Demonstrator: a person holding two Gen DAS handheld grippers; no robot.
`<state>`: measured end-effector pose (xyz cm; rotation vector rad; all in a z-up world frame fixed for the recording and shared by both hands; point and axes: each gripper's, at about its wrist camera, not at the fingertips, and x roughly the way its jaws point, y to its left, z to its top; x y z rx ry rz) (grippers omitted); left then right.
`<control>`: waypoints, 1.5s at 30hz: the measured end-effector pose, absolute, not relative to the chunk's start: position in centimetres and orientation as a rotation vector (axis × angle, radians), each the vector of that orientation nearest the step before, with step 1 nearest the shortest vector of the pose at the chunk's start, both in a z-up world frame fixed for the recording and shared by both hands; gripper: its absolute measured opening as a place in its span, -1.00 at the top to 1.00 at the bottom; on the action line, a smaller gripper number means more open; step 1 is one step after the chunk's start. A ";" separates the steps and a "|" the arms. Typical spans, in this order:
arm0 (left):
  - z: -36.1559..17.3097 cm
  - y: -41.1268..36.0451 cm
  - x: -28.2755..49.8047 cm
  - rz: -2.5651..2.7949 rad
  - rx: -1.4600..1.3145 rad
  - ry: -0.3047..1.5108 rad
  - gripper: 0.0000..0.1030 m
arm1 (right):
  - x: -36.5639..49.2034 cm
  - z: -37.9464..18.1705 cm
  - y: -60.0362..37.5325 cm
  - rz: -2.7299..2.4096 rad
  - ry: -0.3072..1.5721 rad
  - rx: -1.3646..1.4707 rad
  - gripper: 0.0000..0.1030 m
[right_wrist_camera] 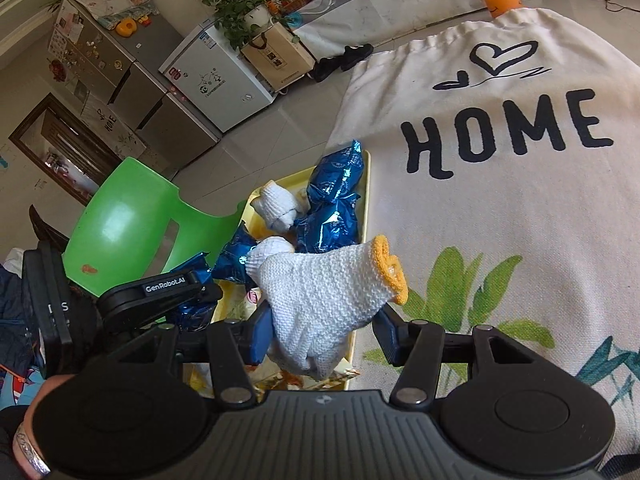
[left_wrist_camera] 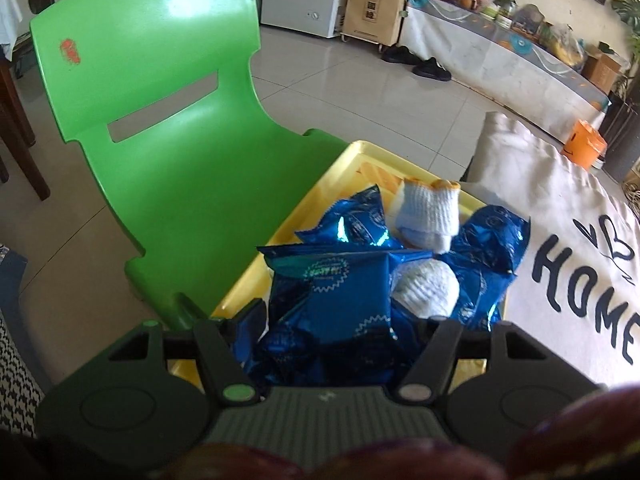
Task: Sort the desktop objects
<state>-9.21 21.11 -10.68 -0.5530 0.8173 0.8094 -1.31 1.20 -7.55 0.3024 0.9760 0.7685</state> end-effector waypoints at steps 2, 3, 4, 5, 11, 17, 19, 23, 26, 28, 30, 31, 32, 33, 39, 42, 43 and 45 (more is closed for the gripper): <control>-10.9 21.9 -9.2 0.825 -0.582 0.809 -0.24 | -1.2 -7.5 2.2 0.794 0.965 0.300 -0.04; -11.0 22.3 -9.2 0.833 -0.602 0.805 -0.25 | -1.1 -7.4 2.7 0.804 0.961 0.296 -0.04; -11.2 22.7 -9.1 0.839 -0.618 0.801 -0.25 | -1.0 -7.4 3.2 0.812 0.958 0.291 -0.04; -11.3 23.0 -9.1 0.844 -0.629 0.800 -0.25 | -0.8 -7.5 3.7 0.817 0.957 0.284 -0.04; -12.5 24.6 -8.8 0.854 -0.702 0.797 -0.24 | -0.1 -7.9 6.7 0.874 0.953 0.244 -0.04; -13.2 25.2 -8.2 0.864 -0.722 0.806 -0.39 | 0.7 -8.5 9.3 0.915 0.926 0.189 -0.04; -13.0 25.2 -8.1 0.866 -0.716 0.792 -0.63 | 0.9 -9.0 10.2 0.910 0.919 0.160 -0.09; -12.1 24.7 -8.1 0.876 -0.660 0.767 -0.88 | 1.4 -9.7 10.8 0.907 0.927 0.155 -0.23; -11.4 24.5 -8.4 0.885 -0.654 0.741 -0.90 | 1.6 -9.4 10.3 0.896 0.914 0.183 -0.43; -10.9 24.3 -8.7 0.882 -0.660 0.725 -0.91 | 1.6 -9.1 9.9 0.899 0.906 0.195 -0.48; -10.4 24.0 -8.9 0.885 -0.657 0.714 -0.92 | 1.4 -8.8 9.5 0.896 0.897 0.187 -0.50; -10.1 23.9 -8.9 0.885 -0.651 0.710 -0.93 | 1.3 -8.7 9.3 0.886 0.890 0.184 -0.51; -9.9 23.7 -8.9 0.881 -0.644 0.709 -0.93 | 1.3 -8.7 9.1 0.877 0.888 0.189 -0.51; -9.7 23.5 -9.0 0.874 -0.637 0.711 -0.93 | 1.4 -8.7 8.8 0.869 0.891 0.200 -0.51; -8.7 22.4 -9.5 0.837 -0.629 0.716 -0.99 | 1.5 -8.2 7.2 0.826 0.901 0.247 -0.54; -8.3 21.6 -9.6 0.805 -0.613 0.720 -0.99 | 1.1 -8.0 6.5 0.805 0.908 0.222 -0.57; -8.2 21.2 -9.6 0.792 -0.606 0.721 -0.99 | 0.9 -8.0 6.3 0.802 0.915 0.220 -0.57; -8.0 20.5 -9.7 0.774 -0.598 0.728 -0.99 | 0.6 -7.8 5.8 0.792 0.932 0.205 -0.58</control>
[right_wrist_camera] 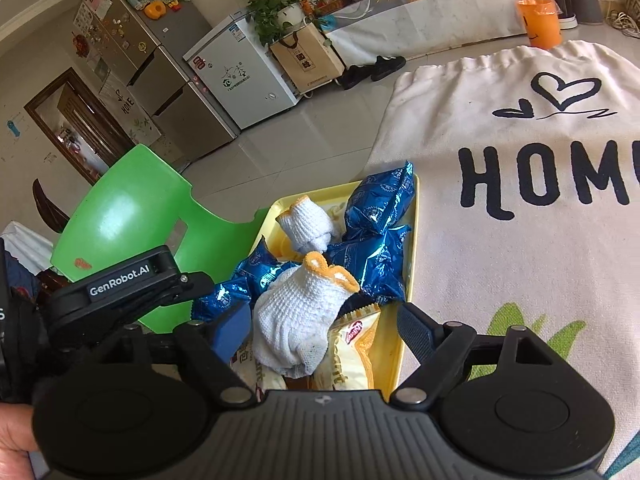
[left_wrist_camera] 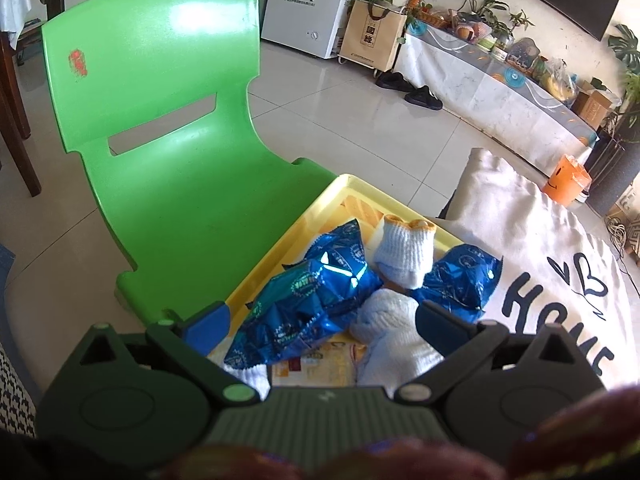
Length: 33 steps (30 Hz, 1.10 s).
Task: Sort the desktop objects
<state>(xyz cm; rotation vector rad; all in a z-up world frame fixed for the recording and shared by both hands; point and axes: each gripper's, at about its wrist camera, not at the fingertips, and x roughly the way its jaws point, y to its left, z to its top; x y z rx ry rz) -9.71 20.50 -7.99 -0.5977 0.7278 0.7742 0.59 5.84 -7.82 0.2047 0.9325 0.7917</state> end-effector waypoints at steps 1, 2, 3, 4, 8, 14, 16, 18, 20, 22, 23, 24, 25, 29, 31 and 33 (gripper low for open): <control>-7.9 20.2 -9.8 0.768 -0.596 0.731 -0.99 | 0.4 -7.7 5.7 0.790 0.935 0.196 -0.59; -7.9 19.8 -10.0 0.761 -0.595 0.733 -0.99 | 0.2 -7.6 5.5 0.789 0.936 0.185 -0.59; -7.8 19.5 -10.1 0.753 -0.595 0.733 -0.99 | 0.0 -7.5 5.3 0.788 0.936 0.173 -0.59; -7.8 19.2 -10.2 0.747 -0.597 0.734 -0.99 | -0.2 -7.4 5.2 0.787 0.935 0.159 -0.59; -7.6 18.0 -10.9 0.736 -0.608 0.745 -0.99 | -0.9 -6.9 4.4 0.775 0.950 0.131 -0.63; -7.1 16.5 -11.7 0.730 -0.597 0.756 -0.99 | -1.5 -6.4 3.0 0.749 0.954 0.110 -0.67; -6.9 16.1 -11.9 0.730 -0.596 0.756 -0.99 | -1.5 -6.3 2.6 0.745 0.951 0.116 -0.67; -6.7 15.7 -12.2 0.732 -0.594 0.758 -0.99 | -1.5 -6.1 2.2 0.739 0.949 0.118 -0.67; -6.5 15.4 -12.3 0.734 -0.594 0.761 -0.99 | -1.6 -5.9 1.9 0.733 0.950 0.116 -0.68; -6.4 15.1 -12.5 0.731 -0.593 0.769 -0.99 | -1.6 -5.8 1.7 0.729 0.952 0.109 -0.68; -6.3 15.0 -12.6 0.729 -0.589 0.774 -0.99 | -1.7 -5.7 1.6 0.725 0.952 0.099 -0.68; -6.2 14.8 -12.7 0.728 -0.583 0.778 -0.99 | -1.8 -5.7 1.5 0.720 0.952 0.085 -0.68; -6.1 14.5 -12.8 0.728 -0.577 0.781 -0.99 | -1.9 -5.6 1.4 0.715 0.951 0.073 -0.68; -6.0 13.7 -13.2 0.723 -0.564 0.796 -0.99 | -1.9 -5.6 1.0 0.705 0.954 0.046 -0.68; -6.0 13.3 -13.4 0.721 -0.561 0.805 -0.99 | -2.0 -5.6 0.7 0.700 0.958 0.037 -0.68; -6.0 13.0 -13.6 0.723 -0.556 0.814 -0.99 | -2.1 -5.5 0.6 0.698 0.960 0.025 -0.69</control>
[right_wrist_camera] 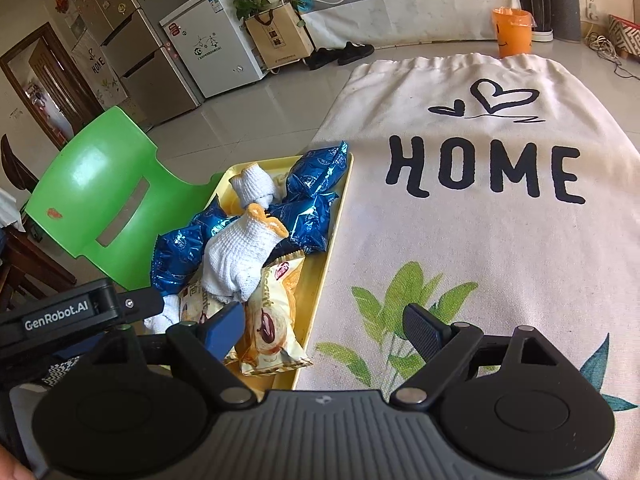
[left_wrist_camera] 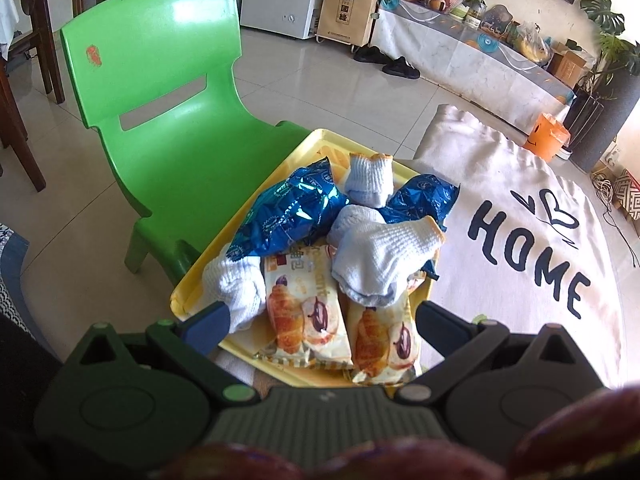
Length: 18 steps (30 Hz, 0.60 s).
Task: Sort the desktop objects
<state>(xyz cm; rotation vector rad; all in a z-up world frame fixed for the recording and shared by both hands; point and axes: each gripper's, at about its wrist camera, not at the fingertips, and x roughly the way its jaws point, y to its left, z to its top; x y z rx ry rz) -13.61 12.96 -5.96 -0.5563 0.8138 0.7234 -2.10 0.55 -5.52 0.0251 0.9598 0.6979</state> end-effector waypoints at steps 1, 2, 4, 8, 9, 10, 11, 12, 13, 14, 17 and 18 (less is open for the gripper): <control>-6.0 12.8 -13.7 0.726 -0.552 0.821 -0.99 | -2.2 -5.5 0.5 0.698 0.960 0.016 -0.69; -5.9 12.6 -13.7 0.729 -0.546 0.829 -0.99 | -2.2 -5.5 0.4 0.698 0.960 0.008 -0.69; -5.9 12.3 -13.8 0.731 -0.536 0.841 -0.99 | -2.3 -5.5 0.4 0.697 0.960 -0.009 -0.69; -5.8 11.6 -14.2 0.728 -0.514 0.856 -0.99 | -2.3 -5.4 0.2 0.696 0.952 -0.029 -0.69; -5.8 11.4 -14.2 0.727 -0.505 0.863 -0.99 | -2.3 -5.4 0.2 0.695 0.951 -0.032 -0.69; -5.8 11.2 -14.2 0.725 -0.498 0.868 -0.99 | -2.3 -5.4 0.1 0.694 0.950 -0.035 -0.70; -5.8 11.0 -14.2 0.722 -0.491 0.872 -0.99 | -2.4 -5.3 0.1 0.694 0.949 -0.038 -0.70; -5.7 10.9 -14.3 0.720 -0.486 0.877 -0.99 | -2.4 -5.3 0.1 0.695 0.949 -0.041 -0.70; -5.7 10.7 -14.3 0.718 -0.480 0.882 -0.99 | -2.4 -5.3 0.1 0.695 0.949 -0.047 -0.70; -5.7 10.5 -14.4 0.717 -0.475 0.888 -0.99 | -2.4 -5.3 0.1 0.694 0.948 -0.054 -0.70; -5.8 9.9 -14.4 0.717 -0.458 0.904 -0.99 | -2.5 -5.3 0.1 0.689 0.945 -0.073 -0.70; -5.8 9.7 -14.4 0.717 -0.453 0.908 -0.99 | -2.5 -5.3 0.0 0.690 0.944 -0.077 -0.71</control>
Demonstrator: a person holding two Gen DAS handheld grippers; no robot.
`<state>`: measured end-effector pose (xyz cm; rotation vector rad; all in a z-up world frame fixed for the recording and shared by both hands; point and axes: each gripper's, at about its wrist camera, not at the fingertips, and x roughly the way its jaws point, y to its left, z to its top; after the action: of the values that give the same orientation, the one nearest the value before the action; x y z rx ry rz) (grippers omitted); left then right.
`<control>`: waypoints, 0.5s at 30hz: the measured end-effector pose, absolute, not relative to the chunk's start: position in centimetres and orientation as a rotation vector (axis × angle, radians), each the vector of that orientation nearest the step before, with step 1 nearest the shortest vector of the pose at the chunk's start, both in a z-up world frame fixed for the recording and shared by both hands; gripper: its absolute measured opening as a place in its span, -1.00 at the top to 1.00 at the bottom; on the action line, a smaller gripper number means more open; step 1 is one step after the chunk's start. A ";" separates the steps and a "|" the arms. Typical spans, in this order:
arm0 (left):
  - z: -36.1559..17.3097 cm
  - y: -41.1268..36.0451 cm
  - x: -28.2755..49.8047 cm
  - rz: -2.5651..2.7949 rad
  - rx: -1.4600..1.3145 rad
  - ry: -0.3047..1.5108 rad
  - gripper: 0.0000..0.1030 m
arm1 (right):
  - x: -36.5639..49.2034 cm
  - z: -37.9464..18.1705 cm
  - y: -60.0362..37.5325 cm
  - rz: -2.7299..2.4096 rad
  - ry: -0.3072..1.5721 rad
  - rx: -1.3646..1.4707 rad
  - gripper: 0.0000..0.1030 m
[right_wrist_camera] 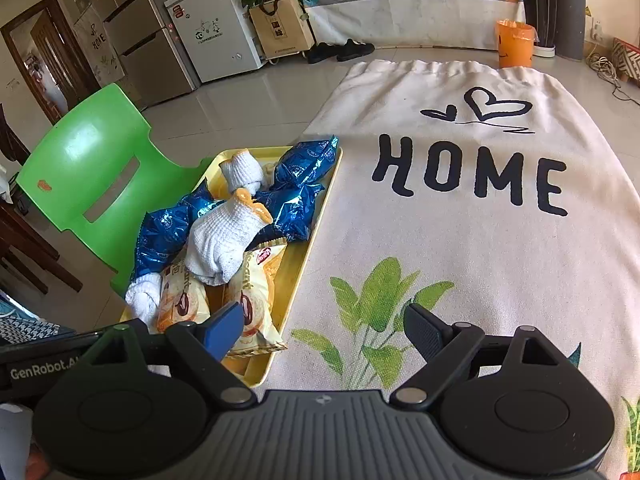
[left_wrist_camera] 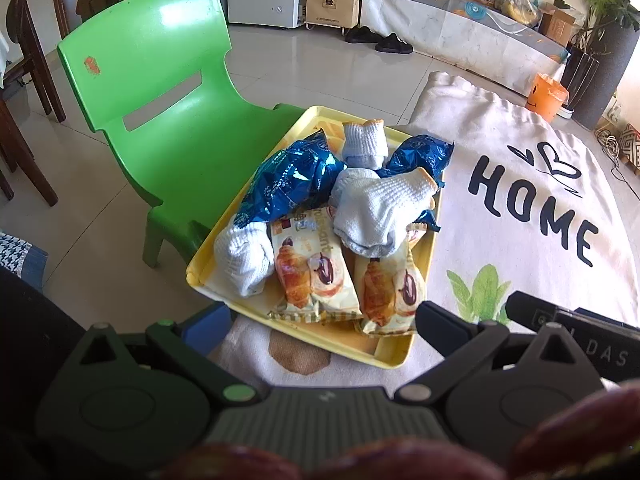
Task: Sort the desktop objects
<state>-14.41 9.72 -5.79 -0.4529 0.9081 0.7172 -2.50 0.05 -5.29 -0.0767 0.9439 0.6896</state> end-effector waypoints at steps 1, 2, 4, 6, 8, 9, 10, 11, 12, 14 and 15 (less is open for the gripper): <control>-5.8 9.5 -14.4 0.716 -0.446 0.913 -0.99 | -2.5 -5.3 0.0 0.690 0.943 -0.079 -0.71; -5.8 9.4 -14.4 0.715 -0.441 0.918 -0.99 | -2.6 -5.3 0.0 0.690 0.942 -0.082 -0.72; -5.8 9.1 -14.4 0.714 -0.431 0.926 -0.99 | -2.6 -5.3 0.0 0.683 0.938 -0.093 -0.75; -5.7 8.9 -14.3 0.713 -0.422 0.936 -0.99 | -2.6 -5.2 -0.1 0.678 0.933 -0.104 -0.76; -5.7 8.6 -14.3 0.716 -0.408 0.942 -0.99 | -2.6 -5.2 -0.1 0.677 0.932 -0.105 -0.76; -5.6 8.5 -14.2 0.719 -0.400 0.943 -0.99 | -2.6 -5.2 -0.1 0.678 0.933 -0.104 -0.76; -5.6 8.4 -14.2 0.722 -0.389 0.947 -0.99 | -2.6 -5.2 -0.1 0.679 0.934 -0.102 -0.77; -5.6 8.4 -14.2 0.724 -0.380 0.951 -0.99 | -2.6 -5.2 -0.2 0.680 0.935 -0.101 -0.77; -5.6 8.3 -14.2 0.726 -0.373 0.955 -0.99 | -2.5 -5.2 -0.2 0.681 0.934 -0.101 -0.77; -5.6 8.3 -14.2 0.729 -0.369 0.958 -0.99 | -2.6 -5.1 -0.2 0.683 0.931 -0.102 -0.77; -5.5 8.3 -14.2 0.729 -0.369 0.959 -0.99 | -2.6 -5.1 -0.2 0.684 0.931 -0.102 -0.77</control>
<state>-14.19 8.25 -5.54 -0.3690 0.9589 0.7294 -2.56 -0.23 -5.13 -0.1018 0.9313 0.6838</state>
